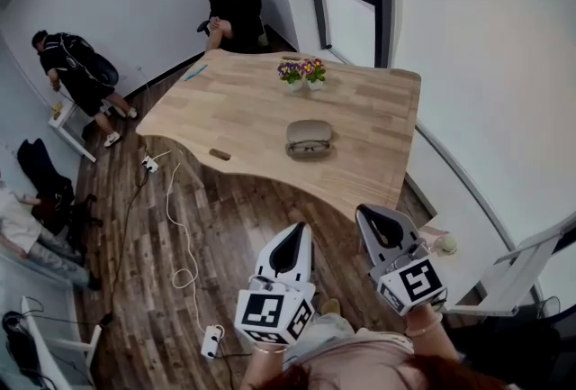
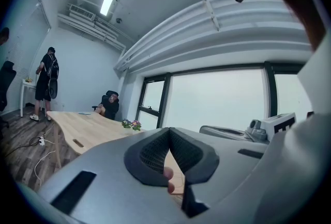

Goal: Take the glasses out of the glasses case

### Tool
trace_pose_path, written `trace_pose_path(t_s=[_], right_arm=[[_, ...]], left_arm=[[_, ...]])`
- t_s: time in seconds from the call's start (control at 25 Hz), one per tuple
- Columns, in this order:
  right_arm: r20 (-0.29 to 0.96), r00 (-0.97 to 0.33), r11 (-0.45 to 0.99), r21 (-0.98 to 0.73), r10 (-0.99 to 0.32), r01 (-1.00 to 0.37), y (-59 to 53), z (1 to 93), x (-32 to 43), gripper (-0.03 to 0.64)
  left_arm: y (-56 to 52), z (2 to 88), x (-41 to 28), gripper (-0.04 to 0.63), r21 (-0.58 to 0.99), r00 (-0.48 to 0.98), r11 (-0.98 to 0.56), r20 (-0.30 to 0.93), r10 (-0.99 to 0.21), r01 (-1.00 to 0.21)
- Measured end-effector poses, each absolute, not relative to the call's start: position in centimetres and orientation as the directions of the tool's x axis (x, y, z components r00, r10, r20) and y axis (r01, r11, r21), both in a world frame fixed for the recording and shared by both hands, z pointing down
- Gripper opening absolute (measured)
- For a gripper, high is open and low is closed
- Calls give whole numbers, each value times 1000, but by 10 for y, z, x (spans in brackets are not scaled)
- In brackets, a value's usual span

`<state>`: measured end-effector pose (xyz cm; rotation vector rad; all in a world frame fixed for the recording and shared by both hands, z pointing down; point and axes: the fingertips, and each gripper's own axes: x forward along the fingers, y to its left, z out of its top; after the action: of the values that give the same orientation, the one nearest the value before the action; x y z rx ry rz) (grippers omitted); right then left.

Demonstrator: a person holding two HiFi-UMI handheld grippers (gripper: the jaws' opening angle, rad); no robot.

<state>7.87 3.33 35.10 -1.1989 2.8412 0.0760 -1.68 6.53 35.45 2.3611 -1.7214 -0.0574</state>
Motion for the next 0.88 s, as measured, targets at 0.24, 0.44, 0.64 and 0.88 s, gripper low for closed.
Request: trace_pose_path(t_s=[0.24,0.44,0.64,0.88], right_arm=[[-79,-673,674,26,-735,-739,17,349,57,0],[-73,-661,659,43,-747,-751,10,349,42,1],[-67,-655,653,49,-753,-756,2,349,34,0],[-62,-644,640,74,-763,-765,-6,351,31,0]], left_arm=[[48,352,-36,2,189,348,-327,88,-933,-926],[37,351,-52,2,194,364,-344,76,-928,-919],[28,352,-60,2,209,375,-354,65,-925,-911],[19,357,-63,2,230,381,-357,68,-922,-905]])
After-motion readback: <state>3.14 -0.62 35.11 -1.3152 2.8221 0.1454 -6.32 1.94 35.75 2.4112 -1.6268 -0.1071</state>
